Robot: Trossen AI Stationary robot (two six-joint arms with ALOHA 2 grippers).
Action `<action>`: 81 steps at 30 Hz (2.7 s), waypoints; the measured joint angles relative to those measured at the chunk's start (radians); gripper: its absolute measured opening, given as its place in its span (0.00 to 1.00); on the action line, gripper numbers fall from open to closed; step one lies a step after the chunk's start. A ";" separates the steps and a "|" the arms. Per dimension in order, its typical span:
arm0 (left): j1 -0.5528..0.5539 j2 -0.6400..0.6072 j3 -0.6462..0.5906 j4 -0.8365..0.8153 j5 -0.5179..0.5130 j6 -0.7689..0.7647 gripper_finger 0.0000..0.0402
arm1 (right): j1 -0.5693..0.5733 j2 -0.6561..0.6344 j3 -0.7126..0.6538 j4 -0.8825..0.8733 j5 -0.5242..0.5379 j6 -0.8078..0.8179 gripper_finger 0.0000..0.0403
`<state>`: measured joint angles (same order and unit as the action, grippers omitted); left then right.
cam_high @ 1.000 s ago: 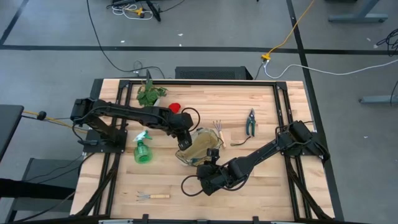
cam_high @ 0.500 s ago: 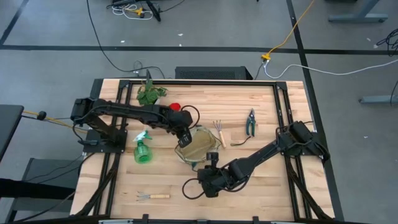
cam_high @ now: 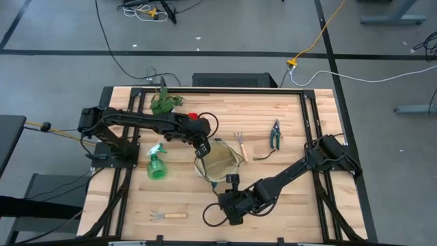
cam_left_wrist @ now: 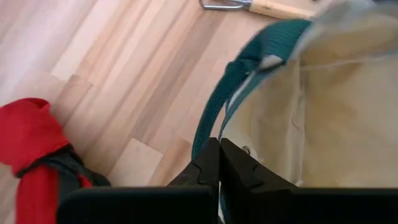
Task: Pick & Place Garden tools in Gardening bag
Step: Prepare the gardening bag
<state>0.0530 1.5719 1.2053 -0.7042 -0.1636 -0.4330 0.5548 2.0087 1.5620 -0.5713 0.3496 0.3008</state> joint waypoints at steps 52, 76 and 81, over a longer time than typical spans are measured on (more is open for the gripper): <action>0.017 0.000 0.000 -0.065 -0.023 0.063 0.30 | -0.052 -0.043 0.000 0.051 0.014 -0.056 0.31; 0.017 -0.169 -0.001 -0.076 -0.022 0.062 0.32 | -0.064 -0.043 0.000 0.045 0.056 -0.093 0.31; 0.017 -0.196 0.000 -0.080 0.016 0.062 0.32 | -0.064 -0.043 0.000 0.042 0.065 -0.103 0.31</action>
<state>0.0700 1.3760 1.2049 -0.7846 -0.1480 -0.3710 0.4911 1.9653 1.5620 -0.5296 0.4150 0.1979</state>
